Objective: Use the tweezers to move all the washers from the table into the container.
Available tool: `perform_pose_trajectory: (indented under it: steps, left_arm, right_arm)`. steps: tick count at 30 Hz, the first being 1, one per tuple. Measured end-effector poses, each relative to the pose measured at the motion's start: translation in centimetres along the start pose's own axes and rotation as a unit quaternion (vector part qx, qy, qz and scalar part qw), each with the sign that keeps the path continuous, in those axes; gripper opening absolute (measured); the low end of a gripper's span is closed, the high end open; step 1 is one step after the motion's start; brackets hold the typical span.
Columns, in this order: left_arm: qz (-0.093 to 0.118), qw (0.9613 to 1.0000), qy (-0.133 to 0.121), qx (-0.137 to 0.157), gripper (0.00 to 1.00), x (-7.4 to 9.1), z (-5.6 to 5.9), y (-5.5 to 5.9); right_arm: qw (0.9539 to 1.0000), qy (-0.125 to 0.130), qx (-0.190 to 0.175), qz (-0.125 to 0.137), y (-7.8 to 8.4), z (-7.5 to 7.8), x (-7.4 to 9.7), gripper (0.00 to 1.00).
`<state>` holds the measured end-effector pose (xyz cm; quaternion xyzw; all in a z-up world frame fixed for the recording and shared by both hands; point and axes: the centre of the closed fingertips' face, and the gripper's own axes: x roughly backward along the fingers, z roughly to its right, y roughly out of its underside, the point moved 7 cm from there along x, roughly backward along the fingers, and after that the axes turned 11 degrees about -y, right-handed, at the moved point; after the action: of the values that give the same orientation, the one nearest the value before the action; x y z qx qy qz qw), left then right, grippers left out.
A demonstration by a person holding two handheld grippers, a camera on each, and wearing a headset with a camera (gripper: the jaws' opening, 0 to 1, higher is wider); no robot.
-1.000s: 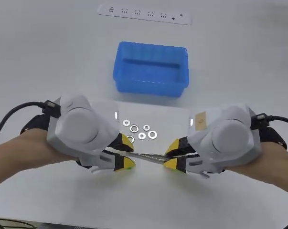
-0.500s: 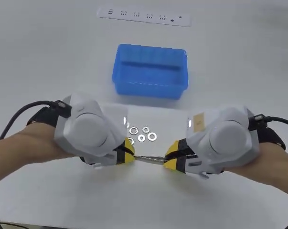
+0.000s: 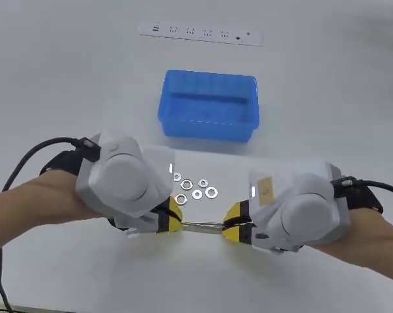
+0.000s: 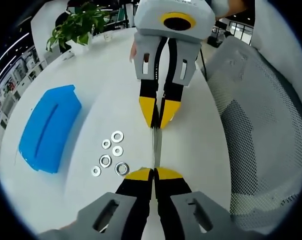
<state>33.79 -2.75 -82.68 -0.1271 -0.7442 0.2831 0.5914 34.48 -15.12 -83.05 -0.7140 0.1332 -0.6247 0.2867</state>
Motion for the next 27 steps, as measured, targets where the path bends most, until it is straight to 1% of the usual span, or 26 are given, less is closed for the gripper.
perform_pose_trajectory:
  steps: [6, 9, 10, 13, 15, 17, 21, 22, 23, 27]
  left_arm:
    - [-0.004, 0.9999, -0.006, -0.011, 0.06, 0.1, 0.2, 0.0]
    - [-0.004, 0.9999, -0.007, -0.012, 0.06, 0.1, 0.2, -0.1]
    - [-0.005, 0.9999, -0.006, -0.007, 0.06, 0.1, 0.3, -0.1]
    - [-0.005, 0.9999, -0.006, -0.007, 0.05, 0.3, 0.3, -0.2]
    - [-0.005, 1.0, -0.001, -0.006, 0.05, 0.5, 0.4, -0.2]
    - [-0.006, 1.0, 0.002, -0.007, 0.05, 0.8, 0.4, -0.2]
    - [0.003, 0.9999, 0.0, -0.012, 0.05, 1.9, 0.4, -0.3]
    - [0.005, 0.9999, -0.001, -0.012, 0.05, 2.2, 0.4, -0.3]
    - [0.01, 0.9998, -0.003, -0.014, 0.05, 2.6, 0.4, -0.4]
    - [0.024, 0.9997, -0.008, -0.005, 0.05, 3.9, 0.0, -0.9]
  right_arm:
    - [0.9999, 0.008, 0.005, 0.009, -0.4, -0.2, 0.6, 0.05]
    - [0.9999, 0.011, 0.002, 0.012, -0.4, -0.3, 0.7, 0.05]
    - [0.9998, 0.011, 0.0, 0.016, -0.4, -0.3, 0.8, 0.05]
    - [0.9996, 0.013, -0.004, 0.024, -0.4, -0.4, 0.9, 0.05]
    - [0.9995, 0.013, -0.002, 0.027, -0.5, -0.5, 0.9, 0.05]
    - [0.9994, 0.014, 0.003, 0.032, -0.6, -0.6, 0.8, 0.05]
    - [0.9989, 0.02, 0.015, 0.04, -0.8, -0.7, 0.8, 0.06]
    - [0.9983, 0.026, 0.026, 0.045, -1.0, -0.7, 0.8, 0.06]
    - [0.998, 0.029, 0.028, 0.049, -1.0, -0.7, 0.8, 0.06]
    - [0.997, 0.038, 0.023, 0.064, -1.2, -0.5, 0.5, 0.06]
